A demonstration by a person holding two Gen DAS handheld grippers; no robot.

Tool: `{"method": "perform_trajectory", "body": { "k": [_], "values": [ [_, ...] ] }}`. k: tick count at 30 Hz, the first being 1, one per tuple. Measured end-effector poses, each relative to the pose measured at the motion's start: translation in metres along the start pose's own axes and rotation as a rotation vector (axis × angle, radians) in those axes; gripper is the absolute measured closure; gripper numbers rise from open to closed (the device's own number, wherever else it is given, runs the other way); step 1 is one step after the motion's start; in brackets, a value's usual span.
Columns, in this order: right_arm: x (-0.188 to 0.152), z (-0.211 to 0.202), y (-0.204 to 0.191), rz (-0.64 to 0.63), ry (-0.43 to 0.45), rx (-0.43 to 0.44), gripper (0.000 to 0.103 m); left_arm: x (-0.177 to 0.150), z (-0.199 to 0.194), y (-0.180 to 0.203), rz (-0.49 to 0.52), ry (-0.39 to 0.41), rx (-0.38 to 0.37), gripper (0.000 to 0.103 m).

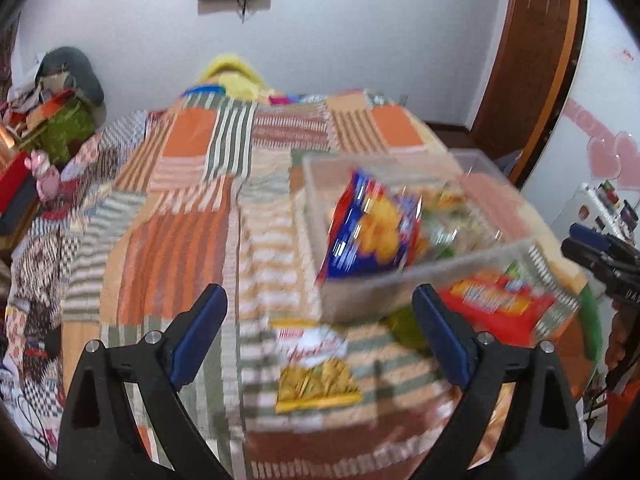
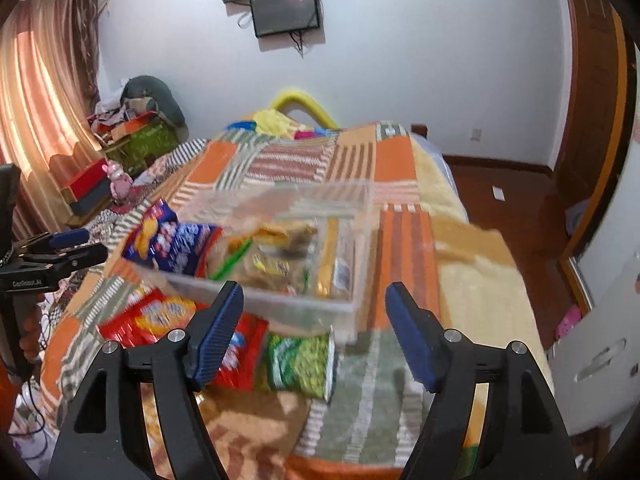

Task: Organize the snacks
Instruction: 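Carry both packs into the clear box and open both tools, then grasp yellow-white chip bag with left tool while right grasps green pea bag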

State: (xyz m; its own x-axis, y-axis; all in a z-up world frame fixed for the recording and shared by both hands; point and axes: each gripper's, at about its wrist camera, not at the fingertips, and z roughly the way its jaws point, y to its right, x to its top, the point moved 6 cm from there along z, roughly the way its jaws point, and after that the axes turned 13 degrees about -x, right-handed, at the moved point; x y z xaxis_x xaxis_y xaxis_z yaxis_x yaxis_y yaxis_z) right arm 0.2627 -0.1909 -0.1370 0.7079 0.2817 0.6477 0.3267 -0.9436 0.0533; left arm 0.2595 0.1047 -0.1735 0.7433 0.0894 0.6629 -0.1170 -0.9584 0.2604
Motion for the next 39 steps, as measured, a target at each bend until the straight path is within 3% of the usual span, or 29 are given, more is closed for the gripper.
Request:
{"method": "perform_trajectory", "body": {
  "k": [6, 12, 18, 22, 25, 29, 31, 39],
  "values": [
    [-0.028, 0.02, 0.001, 0.0, -0.091, -0.017, 0.032, -0.043, 0.025, -0.021, -0.07, -0.085, -0.003, 0.008],
    [-0.044, 0.04, -0.008, -0.015, -0.167, 0.01, 0.032, -0.064, 0.045, -0.027, -0.101, -0.126, -0.015, 0.01],
    [-0.054, 0.051, -0.029, -0.052, -0.201, 0.047, 0.032, -0.073, 0.064, -0.028, -0.109, -0.162, -0.042, 0.031],
    [-0.055, 0.055, -0.04, -0.1, -0.187, 0.028, 0.033, -0.076, 0.068, -0.026, -0.108, -0.143, -0.047, 0.034],
    [-0.054, 0.056, -0.04, -0.113, -0.184, 0.022, 0.04, -0.079, 0.066, -0.026, -0.118, -0.132, -0.055, 0.038],
    [-0.057, 0.051, -0.031, -0.088, -0.177, 0.033, 0.058, -0.08, 0.06, -0.027, -0.12, -0.129, -0.05, 0.044],
    [-0.058, 0.049, -0.025, -0.065, -0.175, 0.039, 0.061, -0.082, 0.056, -0.026, -0.119, -0.13, -0.046, 0.049],
    [-0.058, 0.036, -0.012, -0.031, -0.152, 0.021, 0.068, -0.082, 0.032, -0.025, -0.129, -0.107, -0.024, 0.05]
  ]
}}
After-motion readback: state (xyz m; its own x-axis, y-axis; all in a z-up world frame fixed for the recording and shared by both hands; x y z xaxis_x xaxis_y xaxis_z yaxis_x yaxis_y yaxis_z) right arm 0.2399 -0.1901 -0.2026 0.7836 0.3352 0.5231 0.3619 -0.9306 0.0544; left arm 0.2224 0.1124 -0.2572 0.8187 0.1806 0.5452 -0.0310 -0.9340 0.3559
